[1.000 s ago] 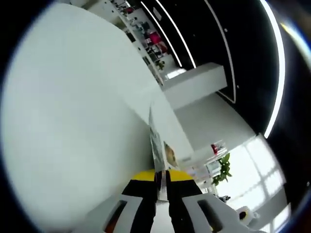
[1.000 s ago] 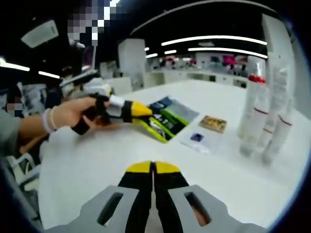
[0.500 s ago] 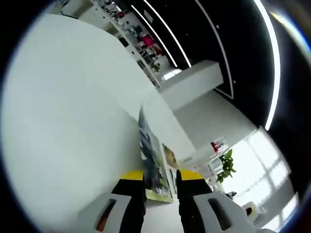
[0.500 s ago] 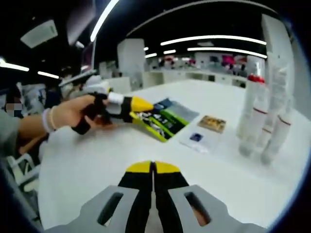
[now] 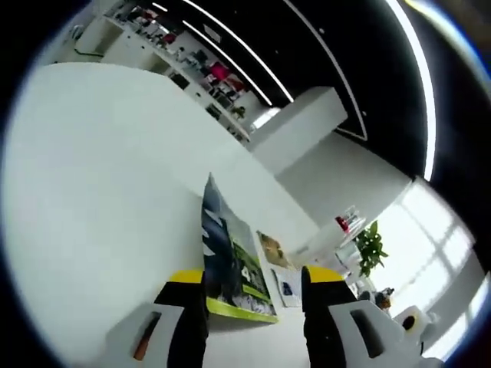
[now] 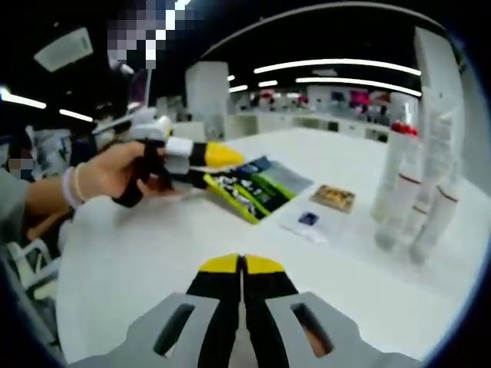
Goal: Arrange the skincare products in the storage area until every visible bottle or jar stands upright without overlapping.
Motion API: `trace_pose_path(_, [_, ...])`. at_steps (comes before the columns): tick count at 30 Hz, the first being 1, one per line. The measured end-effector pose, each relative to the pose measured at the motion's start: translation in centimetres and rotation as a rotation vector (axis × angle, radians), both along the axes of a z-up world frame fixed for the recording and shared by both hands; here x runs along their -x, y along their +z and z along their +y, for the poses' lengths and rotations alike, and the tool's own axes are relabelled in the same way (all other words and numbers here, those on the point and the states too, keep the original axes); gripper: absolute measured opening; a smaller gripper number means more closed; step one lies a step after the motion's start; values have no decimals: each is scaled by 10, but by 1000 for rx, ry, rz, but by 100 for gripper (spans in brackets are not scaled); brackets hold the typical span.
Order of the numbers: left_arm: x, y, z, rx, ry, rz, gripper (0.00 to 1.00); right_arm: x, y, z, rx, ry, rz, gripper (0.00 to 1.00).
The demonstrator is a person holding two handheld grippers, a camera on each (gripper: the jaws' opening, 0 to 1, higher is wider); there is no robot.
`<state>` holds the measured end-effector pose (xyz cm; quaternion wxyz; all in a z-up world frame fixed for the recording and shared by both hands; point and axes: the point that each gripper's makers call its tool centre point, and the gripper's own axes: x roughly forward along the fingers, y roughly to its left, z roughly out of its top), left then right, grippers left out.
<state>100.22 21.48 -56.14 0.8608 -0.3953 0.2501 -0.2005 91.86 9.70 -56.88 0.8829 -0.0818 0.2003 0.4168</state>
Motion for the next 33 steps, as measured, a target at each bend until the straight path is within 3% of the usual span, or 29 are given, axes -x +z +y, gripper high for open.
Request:
trace_pose_path(5, [-4, 1, 2, -42, 8, -18, 61, 0, 0, 0, -1, -1, -2, 0])
trace_pose_path(13, [-2, 1, 7, -150, 28, -59, 68, -1, 1, -2, -1, -6, -12, 0])
trace_pose_path(21, [-5, 15, 16, -257, 58, -160, 68, -3, 1, -3, -4, -18, -17, 0])
trace_pose_path(28, [-6, 17, 18, -329, 52, -212, 68, -7, 5, -5, -35, -45, -31, 0])
trace_pose_path(33, [-6, 31, 17, -386, 69, -321, 70, -14, 15, -8, -110, -75, -76, 3])
